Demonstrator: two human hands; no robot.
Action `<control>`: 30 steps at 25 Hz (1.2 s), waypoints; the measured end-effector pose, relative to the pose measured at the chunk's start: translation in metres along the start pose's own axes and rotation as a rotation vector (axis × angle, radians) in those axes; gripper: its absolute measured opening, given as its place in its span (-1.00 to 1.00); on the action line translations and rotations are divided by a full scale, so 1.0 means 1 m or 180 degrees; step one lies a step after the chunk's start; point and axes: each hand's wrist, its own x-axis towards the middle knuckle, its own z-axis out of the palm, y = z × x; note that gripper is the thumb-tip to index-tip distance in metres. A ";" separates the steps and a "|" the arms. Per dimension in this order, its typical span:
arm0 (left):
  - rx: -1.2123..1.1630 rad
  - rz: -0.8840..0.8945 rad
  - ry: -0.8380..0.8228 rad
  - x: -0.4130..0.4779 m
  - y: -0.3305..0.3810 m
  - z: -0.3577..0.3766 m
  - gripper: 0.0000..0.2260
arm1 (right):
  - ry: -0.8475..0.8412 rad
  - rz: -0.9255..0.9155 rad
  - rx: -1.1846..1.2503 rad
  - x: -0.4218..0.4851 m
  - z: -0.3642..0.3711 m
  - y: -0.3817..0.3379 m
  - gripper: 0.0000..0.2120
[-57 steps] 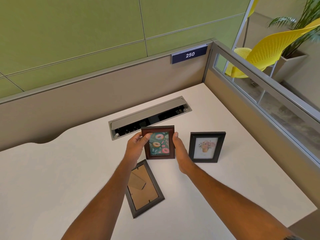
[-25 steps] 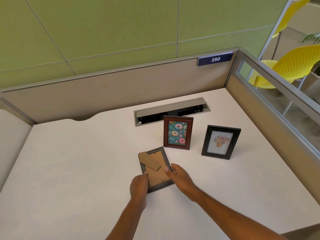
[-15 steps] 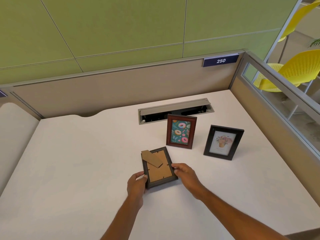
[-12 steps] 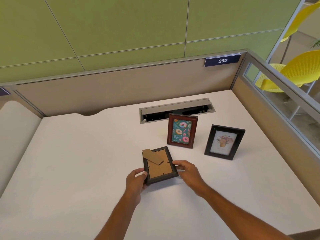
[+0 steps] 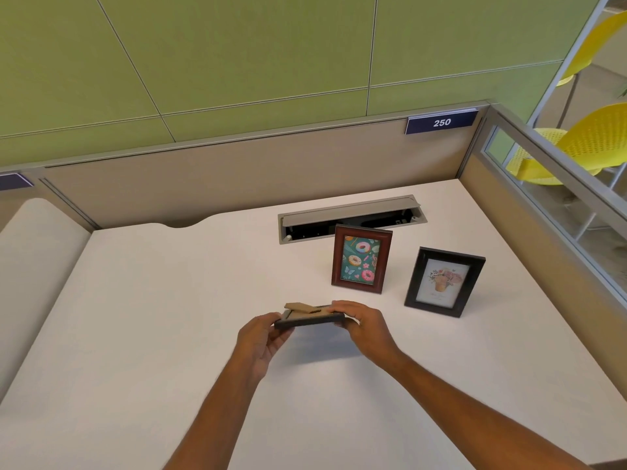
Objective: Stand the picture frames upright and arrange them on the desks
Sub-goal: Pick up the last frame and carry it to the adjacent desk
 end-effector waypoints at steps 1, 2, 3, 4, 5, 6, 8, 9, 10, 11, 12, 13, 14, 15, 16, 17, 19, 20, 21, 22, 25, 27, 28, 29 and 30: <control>-0.0035 0.0020 -0.0024 0.000 0.004 0.002 -0.92 | 0.0011 0.0005 0.0060 0.002 -0.001 -0.003 -0.68; -0.0037 0.0040 -0.0061 -0.001 0.008 0.004 -0.94 | 0.0013 0.0009 0.0100 0.005 -0.001 -0.005 -0.69; -0.0004 0.0056 -0.0102 -0.001 0.011 0.005 -0.93 | 0.0008 0.0019 0.0160 0.008 -0.002 -0.006 -0.69; 0.0071 0.0078 -0.0145 -0.001 0.014 0.006 -0.89 | -0.0009 0.0045 0.0251 0.010 -0.003 -0.007 -0.69; 0.0175 0.0109 -0.0169 -0.001 0.016 0.007 -0.84 | -0.0047 0.0089 0.0351 0.012 -0.004 -0.009 -0.68; 0.0271 0.0146 -0.0176 -0.001 0.017 0.008 -0.80 | -0.0096 0.0137 0.0431 0.014 -0.006 -0.011 -0.67; 0.0403 0.0192 -0.0158 -0.001 0.020 0.011 -0.80 | -0.0180 0.0243 0.0525 0.015 -0.008 -0.015 -0.67; 0.0466 0.0208 -0.0146 -0.001 0.022 0.012 -0.81 | -0.0210 0.0312 0.0577 0.016 -0.010 -0.017 -0.68; 0.0549 0.0236 -0.0141 -0.001 0.023 0.012 -0.81 | -0.0236 0.0379 0.0644 0.016 -0.011 -0.018 -0.69; 0.0658 0.0281 -0.0134 -0.001 0.024 0.013 -0.80 | -0.0263 0.0441 0.0727 0.017 -0.012 -0.019 -0.70; 0.0804 0.0347 -0.0102 -0.002 0.024 0.014 -0.77 | -0.0292 0.0506 0.0832 0.017 -0.013 -0.020 -0.71; 0.0992 0.0438 -0.0050 -0.002 0.024 0.015 -0.73 | -0.0315 0.0571 0.0961 0.017 -0.014 -0.022 -0.72; 0.1197 0.0534 -0.0006 -0.002 0.024 0.016 -0.68 | -0.0323 0.0631 0.1101 0.017 -0.015 -0.023 -0.73; 0.1371 0.0592 -0.0003 -0.003 0.024 0.017 -0.63 | -0.0319 0.0693 0.1234 0.017 -0.016 -0.025 -0.72; 0.1488 0.0585 -0.0040 -0.004 0.023 0.018 -0.59 | -0.0306 0.0764 0.1334 0.017 -0.017 -0.026 -0.72; 0.1568 0.0527 -0.0097 -0.006 0.022 0.019 -0.54 | -0.0289 0.0834 0.1397 0.018 -0.018 -0.028 -0.73; 0.1745 0.0413 -0.0196 -0.006 0.020 0.019 -0.43 | -0.0265 0.0952 0.1487 0.019 -0.019 -0.030 -0.75; 0.1829 0.0388 -0.0243 -0.006 0.018 0.019 -0.38 | -0.0265 0.1001 0.1536 0.019 -0.018 -0.031 -0.77; 0.1874 0.0363 -0.0289 -0.007 0.017 0.020 -0.33 | -0.0271 0.1042 0.1577 0.020 -0.018 -0.031 -0.79; 0.1868 0.0317 -0.0343 -0.007 0.015 0.021 -0.30 | -0.0280 0.1076 0.1613 0.020 -0.018 -0.032 -0.80; 0.1801 0.0146 -0.0546 -0.007 0.011 0.023 -0.25 | -0.0294 0.1159 0.1666 0.022 -0.017 -0.031 -0.83; 0.1903 0.0150 -0.0535 -0.007 0.012 0.025 -0.24 | -0.0302 0.1197 0.1676 0.022 -0.017 -0.031 -0.83; 0.1988 0.0177 -0.0475 -0.006 0.012 0.025 -0.23 | -0.0301 0.1205 0.1679 0.023 -0.017 -0.030 -0.83; 0.2072 0.0209 -0.0417 -0.006 0.012 0.026 -0.22 | -0.0297 0.1207 0.1687 0.022 -0.017 -0.030 -0.83; 0.2128 0.0247 -0.0380 -0.005 0.013 0.026 -0.22 | -0.0292 0.1204 0.1698 0.022 -0.017 -0.030 -0.83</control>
